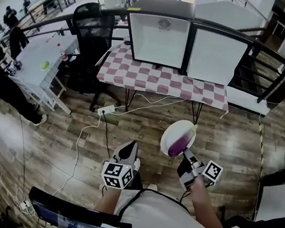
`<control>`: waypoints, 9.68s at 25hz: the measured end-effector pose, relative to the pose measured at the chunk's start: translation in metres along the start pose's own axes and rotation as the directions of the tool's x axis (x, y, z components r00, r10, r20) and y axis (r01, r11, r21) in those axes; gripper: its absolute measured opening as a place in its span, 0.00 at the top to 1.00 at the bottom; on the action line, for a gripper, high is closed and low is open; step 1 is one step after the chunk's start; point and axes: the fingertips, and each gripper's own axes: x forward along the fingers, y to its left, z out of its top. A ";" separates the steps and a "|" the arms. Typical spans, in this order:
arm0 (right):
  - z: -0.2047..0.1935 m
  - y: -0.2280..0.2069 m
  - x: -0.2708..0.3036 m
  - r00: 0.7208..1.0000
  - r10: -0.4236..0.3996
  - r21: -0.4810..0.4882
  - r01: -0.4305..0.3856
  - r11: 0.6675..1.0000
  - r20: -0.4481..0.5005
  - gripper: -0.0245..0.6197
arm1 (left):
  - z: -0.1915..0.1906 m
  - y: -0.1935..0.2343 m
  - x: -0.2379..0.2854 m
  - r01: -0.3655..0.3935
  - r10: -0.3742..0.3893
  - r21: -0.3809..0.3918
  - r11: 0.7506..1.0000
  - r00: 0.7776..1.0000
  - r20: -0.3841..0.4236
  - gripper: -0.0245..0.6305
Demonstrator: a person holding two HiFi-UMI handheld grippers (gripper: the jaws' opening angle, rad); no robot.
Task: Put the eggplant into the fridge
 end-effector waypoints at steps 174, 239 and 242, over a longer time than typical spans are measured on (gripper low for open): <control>0.304 -0.098 0.722 0.974 -0.104 -0.071 0.092 0.993 -0.199 0.93 | 0.193 0.398 0.514 -0.079 0.079 0.005 0.997 0.986 -0.149 0.96; 0.297 -0.133 0.769 0.932 -0.301 -0.105 0.285 0.953 -0.204 0.90 | 0.194 0.430 0.519 -0.048 0.049 0.008 0.999 0.982 -0.180 0.96; 0.299 -0.133 0.768 0.933 -0.300 -0.105 0.284 0.953 -0.200 0.88 | 0.195 0.429 0.521 -0.045 0.045 0.008 0.999 0.983 -0.176 0.96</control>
